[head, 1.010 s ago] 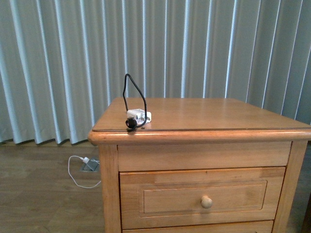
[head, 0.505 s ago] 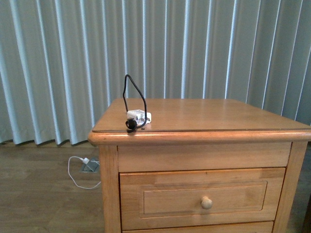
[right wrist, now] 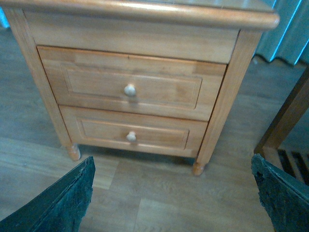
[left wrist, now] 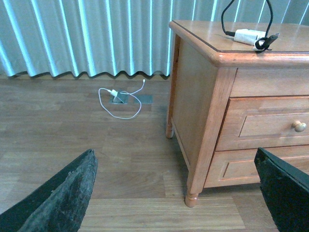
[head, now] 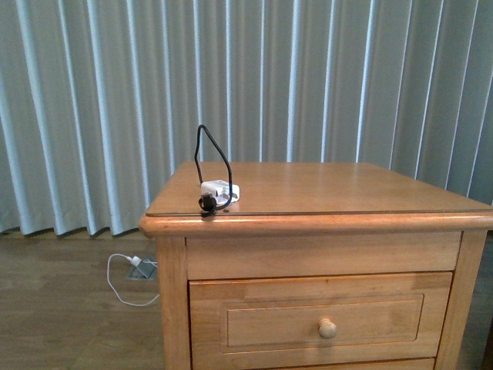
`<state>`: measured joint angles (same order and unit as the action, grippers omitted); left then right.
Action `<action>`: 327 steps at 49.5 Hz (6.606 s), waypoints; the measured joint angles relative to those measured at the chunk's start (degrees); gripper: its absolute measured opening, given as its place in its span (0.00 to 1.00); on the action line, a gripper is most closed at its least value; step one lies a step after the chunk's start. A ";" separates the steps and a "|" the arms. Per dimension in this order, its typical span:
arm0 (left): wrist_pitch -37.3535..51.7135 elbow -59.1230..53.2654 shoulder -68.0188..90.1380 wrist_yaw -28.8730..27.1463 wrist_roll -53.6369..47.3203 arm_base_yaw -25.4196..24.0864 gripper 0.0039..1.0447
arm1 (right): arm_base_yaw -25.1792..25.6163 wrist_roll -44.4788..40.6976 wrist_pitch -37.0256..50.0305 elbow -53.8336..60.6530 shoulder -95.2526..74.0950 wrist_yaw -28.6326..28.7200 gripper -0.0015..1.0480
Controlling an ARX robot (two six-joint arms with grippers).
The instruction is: Put charger into drawer
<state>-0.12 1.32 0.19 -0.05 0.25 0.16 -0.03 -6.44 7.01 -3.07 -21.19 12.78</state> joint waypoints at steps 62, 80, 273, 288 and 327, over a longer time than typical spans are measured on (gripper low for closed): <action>0.00 0.00 0.00 -0.02 0.00 0.00 0.94 | -22.95 12.26 29.11 -53.53 -99.27 -24.46 0.92; 0.00 0.00 0.02 -0.02 0.00 0.00 0.94 | -21.38 12.28 28.68 -60.87 -105.63 -26.01 0.92; 0.00 0.00 0.00 0.00 0.00 0.00 0.94 | 0.61 6.27 -10.40 -11.04 11.32 -12.13 0.56; 0.00 0.00 0.00 -0.04 0.00 0.00 0.94 | 0.24 6.23 -9.40 -6.67 13.33 -12.72 0.68; 20.98 7.30 34.21 -31.50 9.35 18.60 0.94 | 0.24 6.27 -9.35 -6.67 13.35 -12.72 0.92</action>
<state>20.86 8.62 34.39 -31.55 9.61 18.76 0.21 -0.16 -2.35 -9.74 -7.84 0.05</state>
